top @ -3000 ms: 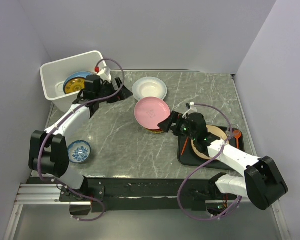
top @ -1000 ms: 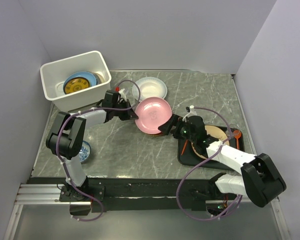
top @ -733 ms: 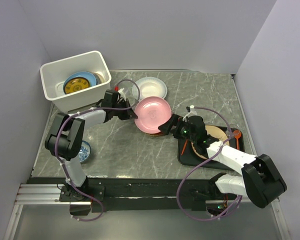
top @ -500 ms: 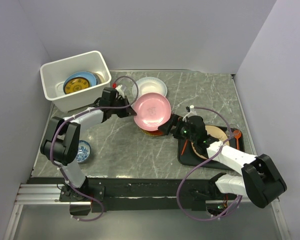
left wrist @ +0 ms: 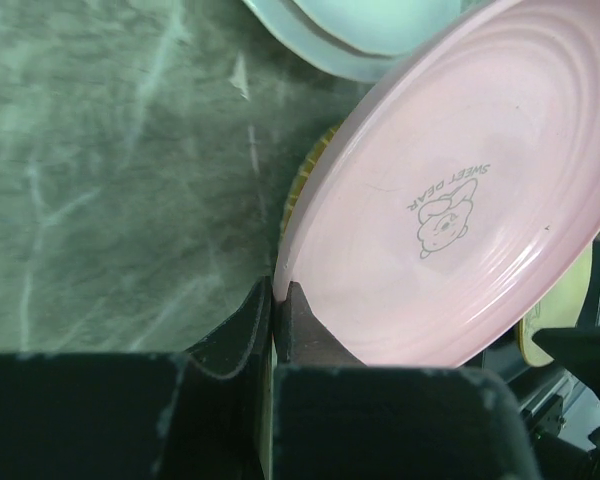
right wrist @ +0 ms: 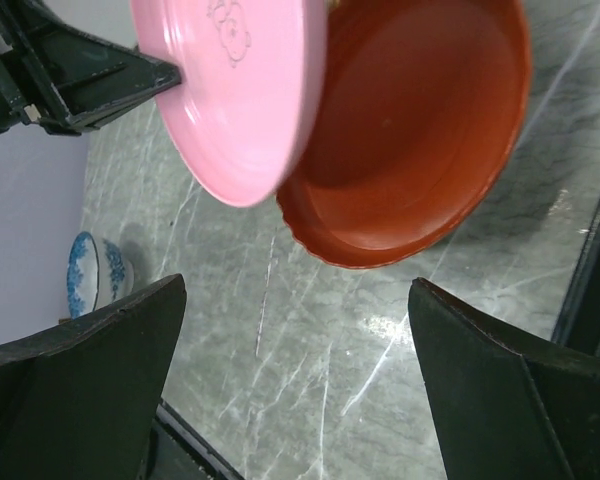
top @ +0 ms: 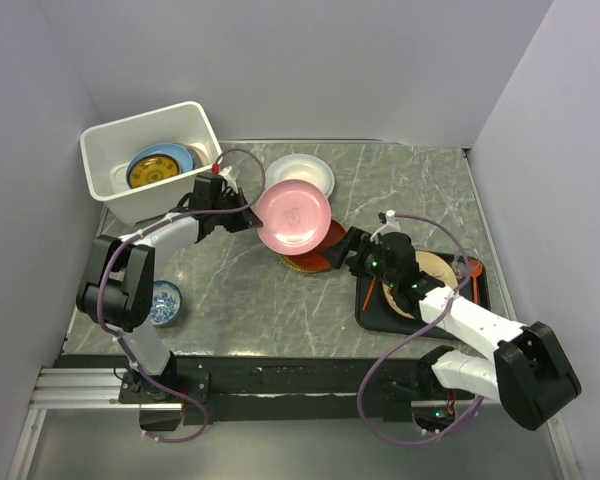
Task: Place the plates into the plastic bin on the countertop
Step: Pick up the plate at the center of the board, then place the plate in the plastic bin.
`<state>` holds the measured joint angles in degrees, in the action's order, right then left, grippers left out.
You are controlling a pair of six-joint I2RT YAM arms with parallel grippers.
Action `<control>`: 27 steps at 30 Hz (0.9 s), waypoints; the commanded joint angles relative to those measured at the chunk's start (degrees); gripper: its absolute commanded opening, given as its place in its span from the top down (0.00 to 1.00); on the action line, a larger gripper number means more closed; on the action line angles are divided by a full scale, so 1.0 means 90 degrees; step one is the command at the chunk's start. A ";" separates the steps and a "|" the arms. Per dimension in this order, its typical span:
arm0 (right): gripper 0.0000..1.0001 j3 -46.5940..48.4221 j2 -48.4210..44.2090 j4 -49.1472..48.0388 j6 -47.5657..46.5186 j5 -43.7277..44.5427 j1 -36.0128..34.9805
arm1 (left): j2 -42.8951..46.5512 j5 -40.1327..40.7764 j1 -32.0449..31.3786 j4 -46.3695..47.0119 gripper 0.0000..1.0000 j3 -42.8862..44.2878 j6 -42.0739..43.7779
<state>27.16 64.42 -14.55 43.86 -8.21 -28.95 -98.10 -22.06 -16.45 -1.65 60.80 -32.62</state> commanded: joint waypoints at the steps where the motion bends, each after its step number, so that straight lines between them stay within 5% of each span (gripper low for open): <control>1: 0.01 -0.0029 -0.0254 0.0288 -0.0029 0.0492 0.0140 | 0.0334 -0.0146 0.0255 0.0203 0.99 0.0306 -0.0154; 27: 0.02 0.0332 0.0713 -0.0132 -0.0059 -0.0104 0.0228 | 0.1623 0.0605 0.0958 -0.0353 0.99 0.0480 -0.0458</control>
<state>28.25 70.81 -12.75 43.79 -8.67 -27.11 -86.06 -18.11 -8.38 -5.48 61.01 -35.66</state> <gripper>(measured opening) 0.986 0.034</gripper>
